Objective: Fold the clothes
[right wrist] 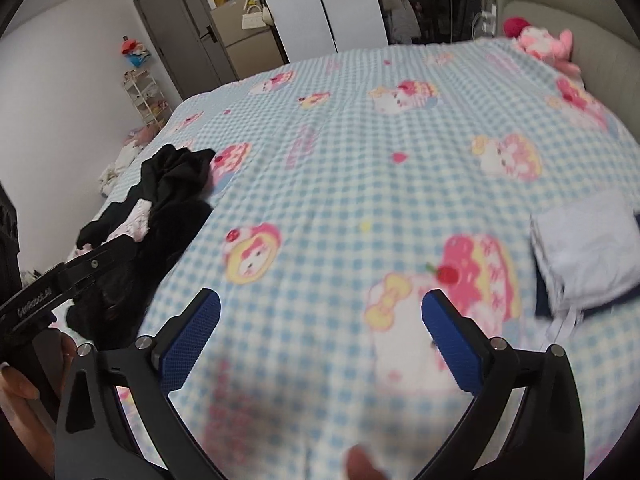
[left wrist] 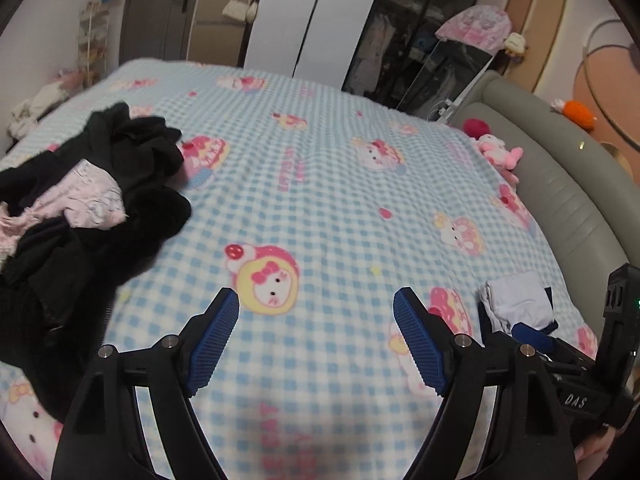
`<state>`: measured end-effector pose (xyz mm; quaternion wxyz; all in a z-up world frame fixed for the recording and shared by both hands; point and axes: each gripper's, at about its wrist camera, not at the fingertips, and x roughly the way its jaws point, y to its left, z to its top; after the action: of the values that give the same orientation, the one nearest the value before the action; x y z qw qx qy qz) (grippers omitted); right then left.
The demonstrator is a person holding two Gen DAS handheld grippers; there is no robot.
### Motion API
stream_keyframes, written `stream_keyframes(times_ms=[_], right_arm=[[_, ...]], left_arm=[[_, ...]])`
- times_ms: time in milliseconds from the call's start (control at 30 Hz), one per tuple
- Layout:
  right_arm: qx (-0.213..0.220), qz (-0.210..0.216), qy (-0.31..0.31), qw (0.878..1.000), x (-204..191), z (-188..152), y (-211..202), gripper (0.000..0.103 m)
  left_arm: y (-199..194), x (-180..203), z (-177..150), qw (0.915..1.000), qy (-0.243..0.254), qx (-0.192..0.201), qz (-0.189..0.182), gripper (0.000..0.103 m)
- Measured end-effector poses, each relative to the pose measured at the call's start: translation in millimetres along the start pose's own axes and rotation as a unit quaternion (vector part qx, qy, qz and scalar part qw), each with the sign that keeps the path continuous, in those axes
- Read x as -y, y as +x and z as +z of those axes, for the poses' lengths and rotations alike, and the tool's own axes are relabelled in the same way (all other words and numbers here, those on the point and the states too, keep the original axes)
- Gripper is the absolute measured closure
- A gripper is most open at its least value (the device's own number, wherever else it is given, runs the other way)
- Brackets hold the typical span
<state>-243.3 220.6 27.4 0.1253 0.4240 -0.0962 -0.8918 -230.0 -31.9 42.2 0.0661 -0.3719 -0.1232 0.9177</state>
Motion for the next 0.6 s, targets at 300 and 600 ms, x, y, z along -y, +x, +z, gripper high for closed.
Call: stream_keyframes(times_ms=[300,600], right_arm=[[0.020,-0.013,0.003,1.000,-18.2,-63.8,-53.2,0.001],[0.026,-0.045,0.006,0.999,-28.9,-146.6,-97.8,0.001]], left_arm=[[-58.6,0.3,-62.2,0.9981,0.025,0.026,0.050,0.017],[-108.7,-11.2,-138.7,0.9975,-0.014,0.022,0.065,0.015]])
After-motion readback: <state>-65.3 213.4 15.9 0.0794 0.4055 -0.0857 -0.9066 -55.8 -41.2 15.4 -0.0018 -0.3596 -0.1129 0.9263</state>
